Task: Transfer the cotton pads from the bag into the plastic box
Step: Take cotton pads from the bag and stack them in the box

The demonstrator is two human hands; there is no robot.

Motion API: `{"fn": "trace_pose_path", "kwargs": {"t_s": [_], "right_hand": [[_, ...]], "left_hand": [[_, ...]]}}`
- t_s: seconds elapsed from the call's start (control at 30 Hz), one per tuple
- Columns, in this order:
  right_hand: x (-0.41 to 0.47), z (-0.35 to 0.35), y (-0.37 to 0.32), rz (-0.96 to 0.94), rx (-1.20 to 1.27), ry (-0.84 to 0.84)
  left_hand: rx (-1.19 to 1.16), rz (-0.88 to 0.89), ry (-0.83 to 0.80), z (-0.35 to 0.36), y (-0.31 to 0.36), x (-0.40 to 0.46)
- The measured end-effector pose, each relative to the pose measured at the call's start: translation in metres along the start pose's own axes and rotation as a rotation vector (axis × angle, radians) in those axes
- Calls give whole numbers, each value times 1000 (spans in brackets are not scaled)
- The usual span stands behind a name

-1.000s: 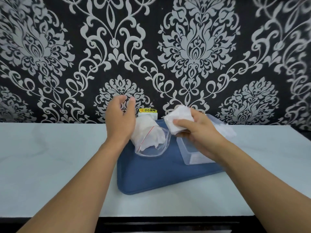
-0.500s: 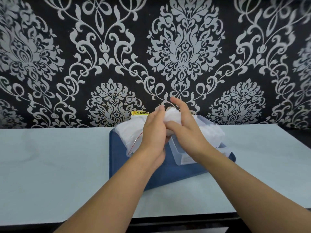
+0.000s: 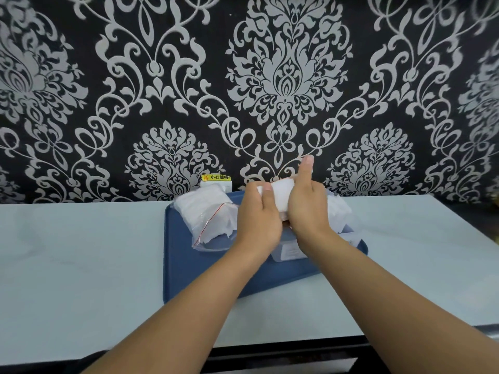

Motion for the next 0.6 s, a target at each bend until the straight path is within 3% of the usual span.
{"fn": "trace_pose_path", "kwargs": {"t_s": [0.07, 0.2, 0.3, 0.37, 0.47, 0.6], "right_hand": [[-3, -5, -7, -39, -39, 1], [-11, -17, -27, -341, -148, 21], [-14, -10, -23, -442, -192, -104], [-11, -8, -20, -476, -182, -70], [1, -7, -10, -267, -59, 5], [5, -12, -9, 14, -18, -139]], "left_hand": [[-86, -106, 17, 2, -6, 2], [-447, -521, 81, 7, -17, 1], [-535, -548, 39, 10, -15, 2], [-519, -500, -10, 13, -11, -1], [-437, -374, -87, 16, -7, -1], [-309, -287, -157, 19, -4, 2]]}}
Point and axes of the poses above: each hand's wrist, its own x-axis towards the middle knuckle, its own z-axis out of the palm, y = z × x, the point moved 5 cm from there along x, towards the middle knuckle, and after that the axes turned 7 degrees about y, right-handed, at the moved point
